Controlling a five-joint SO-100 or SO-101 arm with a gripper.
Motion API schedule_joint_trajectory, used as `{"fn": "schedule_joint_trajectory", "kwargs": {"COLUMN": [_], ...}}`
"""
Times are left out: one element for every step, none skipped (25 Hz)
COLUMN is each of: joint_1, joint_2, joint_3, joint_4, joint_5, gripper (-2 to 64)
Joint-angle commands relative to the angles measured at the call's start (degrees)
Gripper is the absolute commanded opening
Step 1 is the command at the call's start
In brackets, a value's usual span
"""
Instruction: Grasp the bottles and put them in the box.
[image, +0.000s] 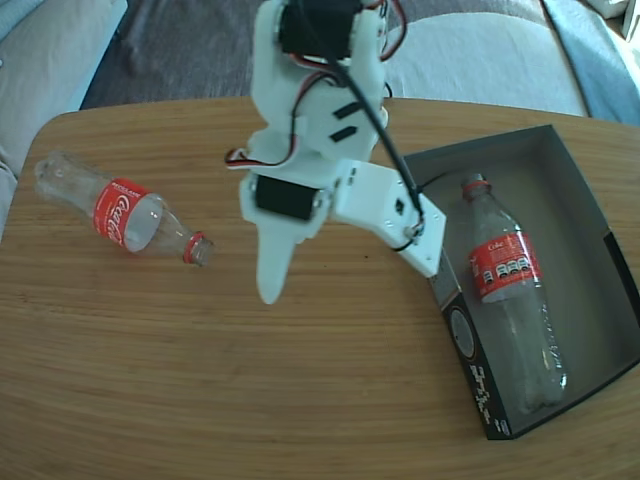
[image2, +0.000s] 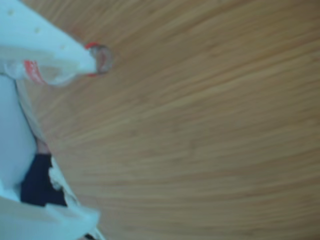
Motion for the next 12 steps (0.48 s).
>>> {"fn": "schedule_joint_trajectory", "kwargs": {"joint_1": [4.92,6.68,8.17,9.49,10.37,11.25,12.22,13.1,13.89,15.03,16.35,17.75], "joint_2": [1.67,1.67,1.67,1.67,1.67,1.67,2.2,3.08,4.13,5.19,6.24,7.47], "joint_3": [-0.44,-0.44,-0.35,0.18,1.05,1.93,2.81,3.96,5.54,7.29,9.4,11.43], "joint_4": [0.09,0.09,0.09,0.09,-0.18,-0.44,-0.53,-0.62,-0.7,-0.79,-1.05,-1.58], "joint_5": [0.0,-0.35,-0.79,-2.46,-4.57,-5.98,-7.12,-8.44,-10.28,-12.48,-14.77,-17.05], "gripper": [32.5,32.8,32.9,33.0,33.0,33.0,33.0,33.0,33.1,33.1,33.2,33.4]}}
